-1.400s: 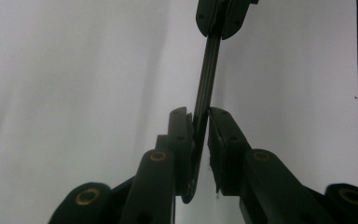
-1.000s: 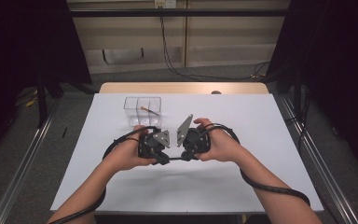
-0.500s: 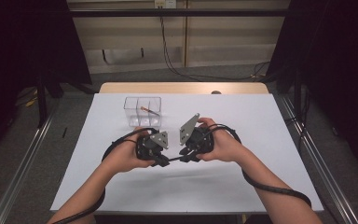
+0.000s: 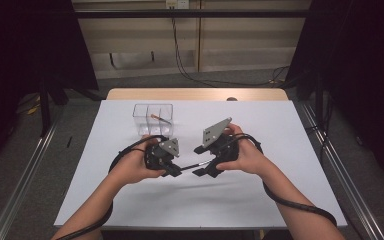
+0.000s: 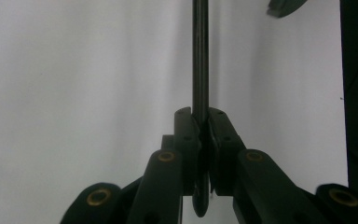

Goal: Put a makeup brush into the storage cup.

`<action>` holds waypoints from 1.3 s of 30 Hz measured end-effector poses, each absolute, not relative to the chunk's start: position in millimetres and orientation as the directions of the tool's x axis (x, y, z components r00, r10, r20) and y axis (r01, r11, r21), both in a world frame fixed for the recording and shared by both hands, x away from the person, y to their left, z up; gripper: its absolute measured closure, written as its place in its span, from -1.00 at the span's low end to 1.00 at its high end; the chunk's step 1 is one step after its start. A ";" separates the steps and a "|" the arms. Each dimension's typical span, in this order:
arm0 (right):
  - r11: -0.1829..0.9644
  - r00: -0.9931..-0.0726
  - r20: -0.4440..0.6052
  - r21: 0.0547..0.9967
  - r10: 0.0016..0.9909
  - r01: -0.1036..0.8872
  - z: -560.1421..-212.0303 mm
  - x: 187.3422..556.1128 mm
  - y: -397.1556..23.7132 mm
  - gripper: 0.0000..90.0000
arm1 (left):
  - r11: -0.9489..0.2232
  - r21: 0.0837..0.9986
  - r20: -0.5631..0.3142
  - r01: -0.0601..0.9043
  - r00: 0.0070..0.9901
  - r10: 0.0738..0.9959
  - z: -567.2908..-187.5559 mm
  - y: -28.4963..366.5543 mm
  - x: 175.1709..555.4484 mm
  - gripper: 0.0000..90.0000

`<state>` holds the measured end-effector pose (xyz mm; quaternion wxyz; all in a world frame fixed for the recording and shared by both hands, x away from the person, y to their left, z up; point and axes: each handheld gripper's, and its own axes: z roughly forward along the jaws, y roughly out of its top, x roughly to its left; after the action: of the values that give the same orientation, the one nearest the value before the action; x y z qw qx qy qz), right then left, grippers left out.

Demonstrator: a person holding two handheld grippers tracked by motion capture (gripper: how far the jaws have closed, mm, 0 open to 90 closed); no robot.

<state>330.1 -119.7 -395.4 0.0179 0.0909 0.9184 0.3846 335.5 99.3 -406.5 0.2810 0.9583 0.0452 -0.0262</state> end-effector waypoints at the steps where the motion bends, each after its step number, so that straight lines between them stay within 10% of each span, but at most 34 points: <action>1: 0.677 -0.982 0.039 0.718 0.187 0.158 -395.5 330.8 -121.2 -0.50 | -0.834 0.541 -0.074 0.106 0.994 0.079 -406.5 99.4 335.2 0.86; 39: 0.364 -0.920 0.105 0.897 0.377 0.251 -404.6 328.5 -148.5 -0.79 | -0.727 0.665 -0.076 0.170 0.984 0.162 -413.6 121.0 329.6 0.86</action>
<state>328.5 -148.5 -404.6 0.0593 0.1908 0.8236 0.5308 329.6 121.0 -413.6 0.3583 0.9293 0.0893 -0.0062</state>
